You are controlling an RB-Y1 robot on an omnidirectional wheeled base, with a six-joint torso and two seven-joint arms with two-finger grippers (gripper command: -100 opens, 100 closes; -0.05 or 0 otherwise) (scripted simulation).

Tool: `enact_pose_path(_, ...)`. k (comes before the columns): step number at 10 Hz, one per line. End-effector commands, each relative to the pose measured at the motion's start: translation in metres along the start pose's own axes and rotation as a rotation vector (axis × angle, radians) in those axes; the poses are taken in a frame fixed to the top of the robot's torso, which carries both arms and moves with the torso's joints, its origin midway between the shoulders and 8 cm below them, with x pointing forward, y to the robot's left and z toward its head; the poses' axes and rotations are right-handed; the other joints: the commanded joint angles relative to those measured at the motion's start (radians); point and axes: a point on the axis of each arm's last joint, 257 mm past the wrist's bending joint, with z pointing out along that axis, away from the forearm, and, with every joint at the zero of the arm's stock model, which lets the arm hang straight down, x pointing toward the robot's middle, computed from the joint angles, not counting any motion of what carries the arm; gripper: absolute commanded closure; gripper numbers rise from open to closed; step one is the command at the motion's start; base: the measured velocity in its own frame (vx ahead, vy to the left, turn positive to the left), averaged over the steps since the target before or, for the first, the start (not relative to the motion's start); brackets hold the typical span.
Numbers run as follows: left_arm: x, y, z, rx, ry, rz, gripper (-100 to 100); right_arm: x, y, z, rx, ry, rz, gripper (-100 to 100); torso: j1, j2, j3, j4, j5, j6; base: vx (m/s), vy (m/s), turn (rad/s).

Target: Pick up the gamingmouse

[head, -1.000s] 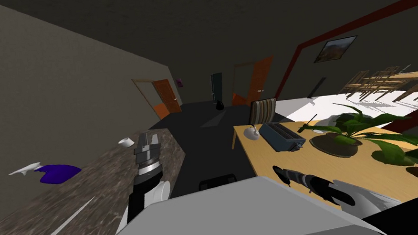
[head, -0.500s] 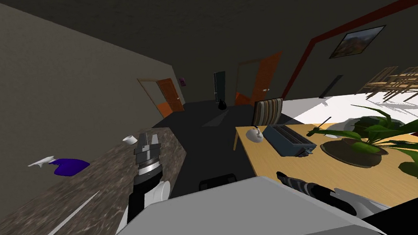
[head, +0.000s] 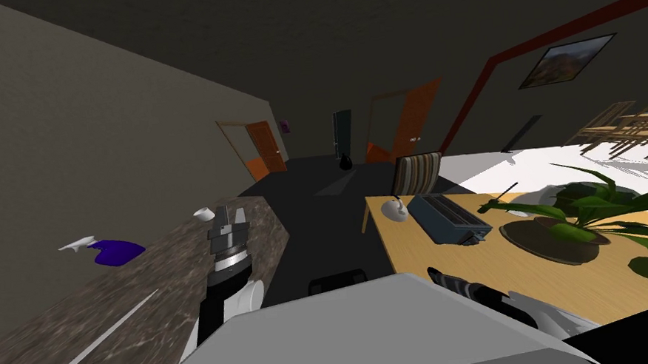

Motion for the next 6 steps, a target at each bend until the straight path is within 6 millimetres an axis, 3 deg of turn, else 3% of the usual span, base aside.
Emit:
enact_pose_path(1, 0.0000, 0.0000, 0.0000, 0.000, 0.000, 0.000, 0, 0.0000, 0.0000, 0.0000, 0.000, 0.000, 0.000, 100, 0.000, 0.000, 0.000, 0.000, 0.000, 0.000, 0.000, 0.000, 0.000)
enact_pose_path(4, 0.0000, 0.0000, 0.0000, 0.000, 0.000, 0.000, 0, -0.0001, 0.0012, 0.0002, -0.003, -0.001, 0.000, 100, -0.003, -0.001, -0.001, 0.000, -0.001, 0.000, 0.000, 0.000, 0.000)
enact_pose_path(5, 0.0000, 0.0000, 0.0000, 0.000, 0.000, 0.000, 0, 0.0000, 0.0011, 0.0002, -0.003, 0.000, 0.000, 0, -0.003, -0.001, -0.001, 0.000, -0.001, 0.000, 0.000, 0.000, 0.000)
enact_pose_path(6, 0.0000, 0.0000, 0.0000, 0.000, 0.000, 0.000, 0, -0.0029, -0.0049, -0.0064, 0.002, 0.003, -0.006, 100, -0.003, -0.001, -0.001, 0.000, -0.001, 0.000, 0.013, 0.025, -0.066)
